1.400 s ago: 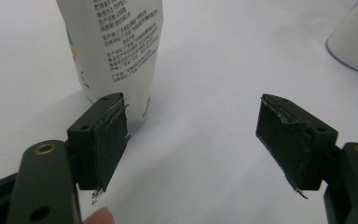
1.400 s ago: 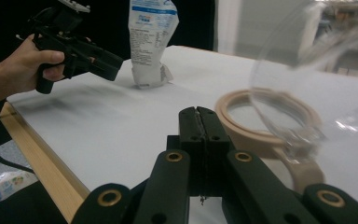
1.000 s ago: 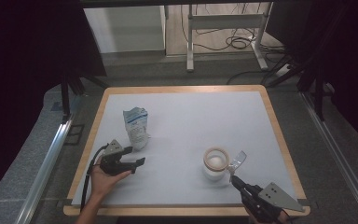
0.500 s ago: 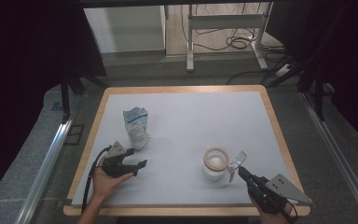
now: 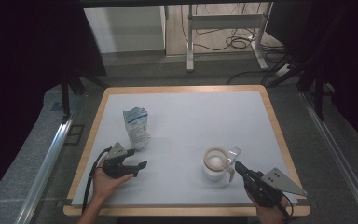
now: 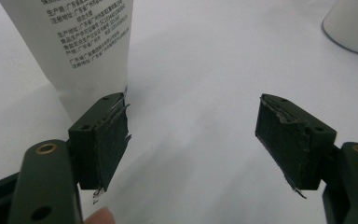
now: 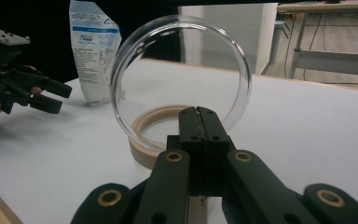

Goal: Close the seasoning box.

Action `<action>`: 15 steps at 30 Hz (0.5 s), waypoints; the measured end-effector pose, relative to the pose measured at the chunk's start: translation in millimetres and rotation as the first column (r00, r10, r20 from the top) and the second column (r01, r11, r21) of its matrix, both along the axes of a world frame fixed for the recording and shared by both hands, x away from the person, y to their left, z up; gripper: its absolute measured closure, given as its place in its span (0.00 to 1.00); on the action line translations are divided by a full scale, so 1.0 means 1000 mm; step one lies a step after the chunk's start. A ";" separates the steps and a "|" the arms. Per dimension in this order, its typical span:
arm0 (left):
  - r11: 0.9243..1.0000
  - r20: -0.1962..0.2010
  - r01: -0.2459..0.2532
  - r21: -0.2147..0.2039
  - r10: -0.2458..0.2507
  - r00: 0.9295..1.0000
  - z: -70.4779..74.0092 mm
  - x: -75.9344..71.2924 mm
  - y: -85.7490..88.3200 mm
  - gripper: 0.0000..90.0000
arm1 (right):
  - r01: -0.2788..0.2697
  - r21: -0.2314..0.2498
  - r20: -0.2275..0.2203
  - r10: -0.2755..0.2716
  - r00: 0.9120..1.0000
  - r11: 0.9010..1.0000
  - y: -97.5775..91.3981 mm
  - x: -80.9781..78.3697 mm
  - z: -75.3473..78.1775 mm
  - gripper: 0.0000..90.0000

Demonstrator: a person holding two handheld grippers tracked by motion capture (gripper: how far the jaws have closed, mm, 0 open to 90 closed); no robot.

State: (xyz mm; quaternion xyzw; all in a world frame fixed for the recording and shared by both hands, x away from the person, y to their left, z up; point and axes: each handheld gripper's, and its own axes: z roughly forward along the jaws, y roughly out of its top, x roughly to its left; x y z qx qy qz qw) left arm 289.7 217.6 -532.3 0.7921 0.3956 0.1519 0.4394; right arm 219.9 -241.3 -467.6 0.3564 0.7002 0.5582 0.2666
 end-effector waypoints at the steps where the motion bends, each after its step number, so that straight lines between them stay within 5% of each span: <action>1: 1.000 0.000 -0.001 0.001 0.001 1.000 0.000 0.000 0.000 0.28 | -0.011 -0.005 -0.010 0.011 1.000 1.000 0.005 0.004 0.001 1.00; 7: 1.000 0.004 0.000 0.005 0.000 1.000 0.000 -0.001 0.000 0.28 | -0.062 -0.044 -0.066 0.059 0.996 0.997 0.029 0.023 -0.002 1.00; 15: 1.000 0.009 -0.005 0.002 0.005 1.000 0.001 -0.002 0.002 0.29 | -0.070 -0.050 -0.077 0.066 0.995 0.996 0.033 0.026 -0.001 1.00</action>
